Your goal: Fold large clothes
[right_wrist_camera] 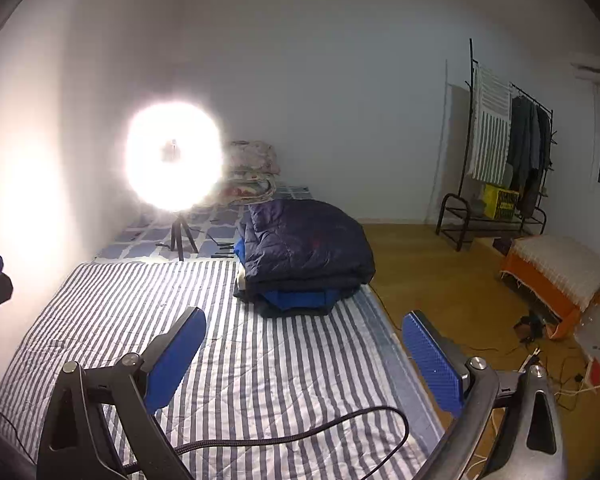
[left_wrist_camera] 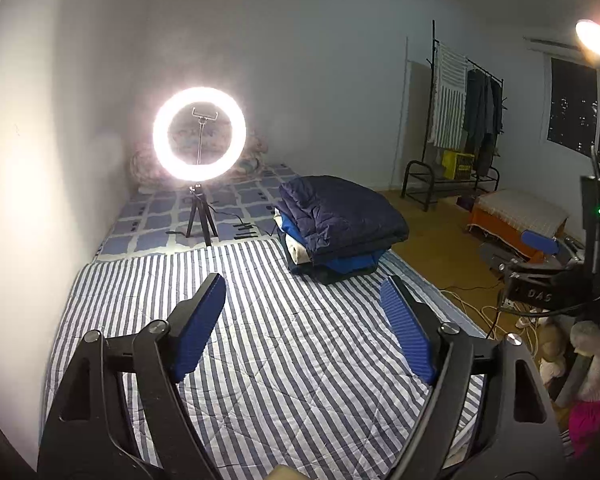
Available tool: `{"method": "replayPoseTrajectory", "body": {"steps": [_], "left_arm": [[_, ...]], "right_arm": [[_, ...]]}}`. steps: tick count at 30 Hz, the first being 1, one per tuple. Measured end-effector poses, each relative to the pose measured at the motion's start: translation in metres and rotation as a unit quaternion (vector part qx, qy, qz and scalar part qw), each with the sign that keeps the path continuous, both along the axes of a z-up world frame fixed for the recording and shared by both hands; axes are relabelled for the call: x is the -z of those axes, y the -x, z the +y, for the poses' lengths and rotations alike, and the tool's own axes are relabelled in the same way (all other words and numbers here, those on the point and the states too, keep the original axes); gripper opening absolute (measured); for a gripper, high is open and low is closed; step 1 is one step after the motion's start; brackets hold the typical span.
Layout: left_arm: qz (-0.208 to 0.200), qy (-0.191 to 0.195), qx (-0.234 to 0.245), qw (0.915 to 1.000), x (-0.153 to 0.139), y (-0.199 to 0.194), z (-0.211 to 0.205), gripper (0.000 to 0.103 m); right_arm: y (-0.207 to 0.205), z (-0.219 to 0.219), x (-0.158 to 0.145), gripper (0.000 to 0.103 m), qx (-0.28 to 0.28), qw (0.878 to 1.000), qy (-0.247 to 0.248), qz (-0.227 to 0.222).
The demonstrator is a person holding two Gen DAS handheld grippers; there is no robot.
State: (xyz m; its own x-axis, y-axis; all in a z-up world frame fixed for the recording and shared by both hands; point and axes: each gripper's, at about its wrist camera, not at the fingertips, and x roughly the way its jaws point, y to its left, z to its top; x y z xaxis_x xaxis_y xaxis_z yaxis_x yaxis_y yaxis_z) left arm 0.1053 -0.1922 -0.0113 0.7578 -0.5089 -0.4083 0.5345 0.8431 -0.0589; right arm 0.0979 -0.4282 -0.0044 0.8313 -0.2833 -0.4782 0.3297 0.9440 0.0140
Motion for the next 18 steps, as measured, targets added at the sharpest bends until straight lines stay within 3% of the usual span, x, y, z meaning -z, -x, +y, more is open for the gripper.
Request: {"method": "replayPoseTrajectory", "body": {"steps": [11, 18], "left_arm": [[-0.001, -0.008, 0.015, 0.9999, 0.016, 0.011, -0.004, 0.094], [-0.004, -0.024, 0.012, 0.9996, 0.024, 0.023, -0.010, 0.103]], "right_arm": [[0.002, 0.011, 0.021, 0.103, 0.017, 1.000, 0.017, -0.005], [0.000, 0.004, 0.033, 0.103, 0.024, 1.000, 0.002, 0.000]]}}
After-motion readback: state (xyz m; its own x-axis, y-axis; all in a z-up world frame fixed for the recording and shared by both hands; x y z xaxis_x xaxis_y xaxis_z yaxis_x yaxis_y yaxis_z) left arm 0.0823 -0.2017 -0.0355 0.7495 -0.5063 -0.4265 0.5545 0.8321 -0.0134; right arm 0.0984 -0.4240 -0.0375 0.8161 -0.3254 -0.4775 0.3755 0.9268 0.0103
